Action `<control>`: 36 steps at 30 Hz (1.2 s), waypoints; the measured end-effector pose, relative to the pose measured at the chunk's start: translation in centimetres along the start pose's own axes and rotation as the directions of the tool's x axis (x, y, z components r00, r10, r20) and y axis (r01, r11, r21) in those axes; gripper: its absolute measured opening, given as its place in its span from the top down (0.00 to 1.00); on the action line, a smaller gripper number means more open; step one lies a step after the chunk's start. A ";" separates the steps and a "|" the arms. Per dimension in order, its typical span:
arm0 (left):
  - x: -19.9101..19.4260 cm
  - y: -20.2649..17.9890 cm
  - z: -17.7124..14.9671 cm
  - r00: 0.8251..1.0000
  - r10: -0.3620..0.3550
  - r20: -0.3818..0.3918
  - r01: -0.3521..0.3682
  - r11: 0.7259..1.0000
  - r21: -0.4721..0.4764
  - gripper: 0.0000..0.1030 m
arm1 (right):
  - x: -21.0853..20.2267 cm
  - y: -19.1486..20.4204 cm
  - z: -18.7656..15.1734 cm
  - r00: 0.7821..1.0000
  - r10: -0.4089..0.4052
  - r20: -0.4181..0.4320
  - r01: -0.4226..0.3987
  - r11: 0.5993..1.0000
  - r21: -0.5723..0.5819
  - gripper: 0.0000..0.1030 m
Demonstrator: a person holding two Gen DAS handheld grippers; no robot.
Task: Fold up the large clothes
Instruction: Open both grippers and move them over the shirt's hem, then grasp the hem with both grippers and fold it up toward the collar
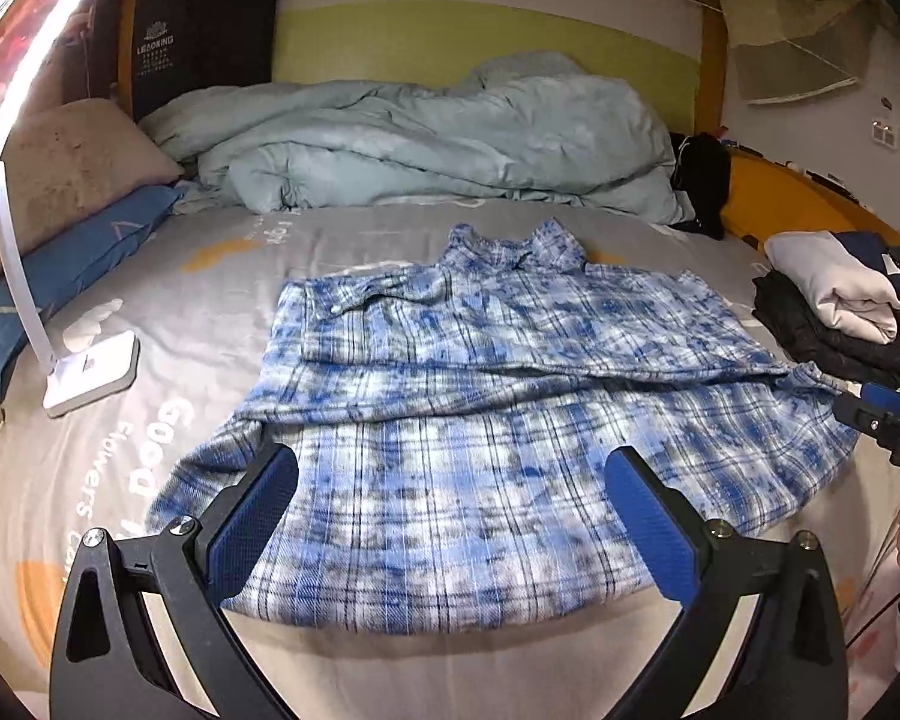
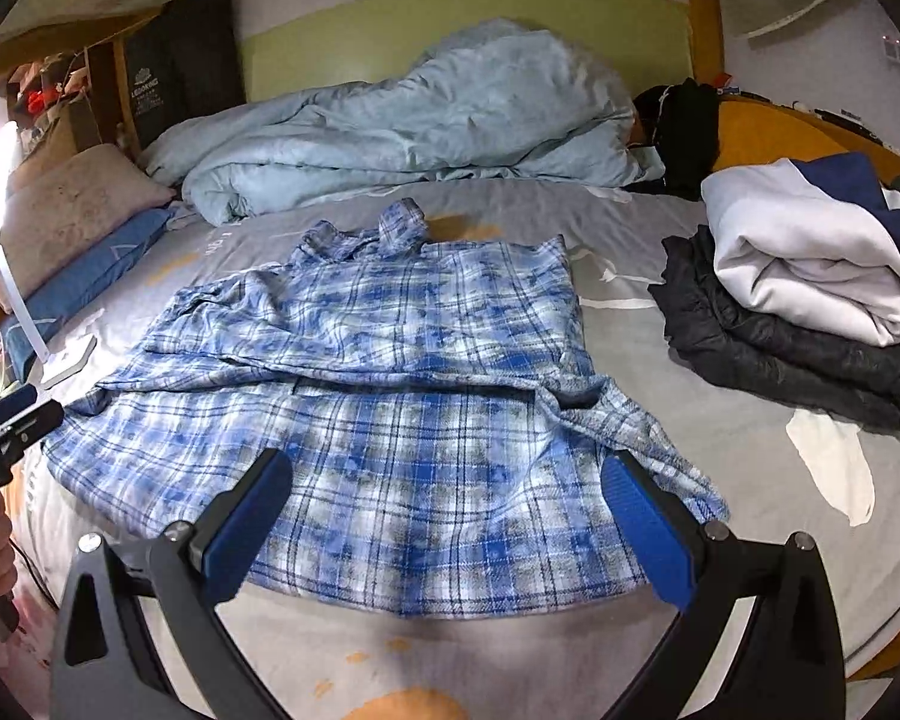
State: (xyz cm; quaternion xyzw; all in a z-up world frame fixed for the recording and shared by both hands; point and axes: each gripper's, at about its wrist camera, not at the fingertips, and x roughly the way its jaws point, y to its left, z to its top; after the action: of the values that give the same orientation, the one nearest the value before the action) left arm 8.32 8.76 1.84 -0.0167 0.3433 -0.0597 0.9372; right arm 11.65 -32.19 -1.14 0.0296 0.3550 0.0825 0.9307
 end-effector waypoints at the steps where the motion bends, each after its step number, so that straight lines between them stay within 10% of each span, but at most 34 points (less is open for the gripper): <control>1: 0.1 0.0 -0.2 1.000 0.000 -0.009 0.000 1.000 0.001 0.01 | 0.0 0.1 -0.1 1.000 0.000 -0.003 0.000 1.000 -0.002 0.00; 15: 3.0 -2.9 -3.6 0.992 0.031 -0.121 -0.009 0.983 0.181 0.01 | 1.5 1.9 -1.7 0.995 -0.091 -0.034 0.086 0.988 -0.127 0.00; 23: 4.8 -5.9 -6.0 0.973 0.052 -0.224 0.038 0.923 0.382 0.01 | 3.5 6.5 -6.0 0.982 -0.180 -0.055 0.139 0.889 -0.437 0.00; 29: 6.2 -5.2 -6.1 0.963 0.131 -0.236 -0.041 0.936 0.351 0.00 | 4.9 7.1 -7.2 0.973 -0.220 -0.067 0.159 0.855 -0.494 0.00; 36: 7.9 -0.4 -5.0 0.912 0.369 -0.179 -0.331 0.920 0.209 0.00 | 6.5 4.2 -5.3 0.923 -0.384 -0.007 0.355 0.859 -0.369 0.02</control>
State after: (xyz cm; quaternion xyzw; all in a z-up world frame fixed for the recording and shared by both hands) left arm 11.03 7.44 -6.99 0.1338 0.4332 0.0784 0.8879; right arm 12.31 -26.90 -8.90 -0.2140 0.3698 -0.0328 0.9035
